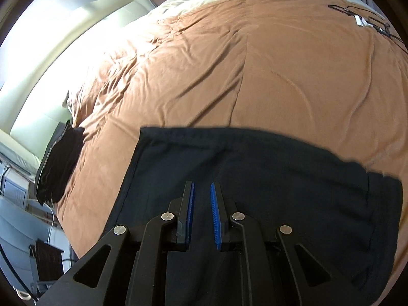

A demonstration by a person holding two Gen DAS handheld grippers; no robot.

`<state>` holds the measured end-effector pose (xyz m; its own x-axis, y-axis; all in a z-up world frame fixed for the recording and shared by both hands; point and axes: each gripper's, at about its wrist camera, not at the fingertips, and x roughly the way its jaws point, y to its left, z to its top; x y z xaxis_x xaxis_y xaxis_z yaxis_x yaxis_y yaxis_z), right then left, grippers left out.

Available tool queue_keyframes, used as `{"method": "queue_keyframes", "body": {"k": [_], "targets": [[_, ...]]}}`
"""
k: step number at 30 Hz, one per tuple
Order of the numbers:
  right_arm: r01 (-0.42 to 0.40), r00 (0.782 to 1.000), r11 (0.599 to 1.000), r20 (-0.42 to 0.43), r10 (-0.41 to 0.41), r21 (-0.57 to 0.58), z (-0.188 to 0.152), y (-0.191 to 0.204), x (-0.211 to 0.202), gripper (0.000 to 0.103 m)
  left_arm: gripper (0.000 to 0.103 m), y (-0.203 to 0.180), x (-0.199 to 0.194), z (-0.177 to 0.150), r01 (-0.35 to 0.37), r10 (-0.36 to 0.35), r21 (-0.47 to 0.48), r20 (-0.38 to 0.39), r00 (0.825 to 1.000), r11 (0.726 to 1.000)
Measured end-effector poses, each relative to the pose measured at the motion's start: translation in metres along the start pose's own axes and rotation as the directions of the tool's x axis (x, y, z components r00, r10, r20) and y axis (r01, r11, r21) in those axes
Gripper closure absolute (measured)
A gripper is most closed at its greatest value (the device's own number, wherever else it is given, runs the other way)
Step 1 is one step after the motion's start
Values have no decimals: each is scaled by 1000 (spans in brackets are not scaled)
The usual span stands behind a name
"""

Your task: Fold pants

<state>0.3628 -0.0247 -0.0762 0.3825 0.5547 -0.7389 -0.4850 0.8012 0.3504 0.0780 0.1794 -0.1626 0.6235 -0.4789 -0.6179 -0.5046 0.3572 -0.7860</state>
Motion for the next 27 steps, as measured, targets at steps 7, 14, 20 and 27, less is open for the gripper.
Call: {"method": "queue_keyframes", "body": {"k": [7,14,20,27], "targets": [[34,999,999,-17,-34,13,-23,2,-10,91,69,-2,4,3,30,-30,8,-4,1000,1000],[71,997,997,-26,-71,-12,-43,18,-12,91,92,-3,6,4,36,-35,33,-12,999,999],[97,993,995,-61,-98,-20,-63,20,-2,91,97,-3,-1,3,80,-80,39,-4,997,996],[85,993,995,-78,-88,-47,-88,26,-15,91,97,-2,-2,3,89,-89,42,-7,996,995]]}}
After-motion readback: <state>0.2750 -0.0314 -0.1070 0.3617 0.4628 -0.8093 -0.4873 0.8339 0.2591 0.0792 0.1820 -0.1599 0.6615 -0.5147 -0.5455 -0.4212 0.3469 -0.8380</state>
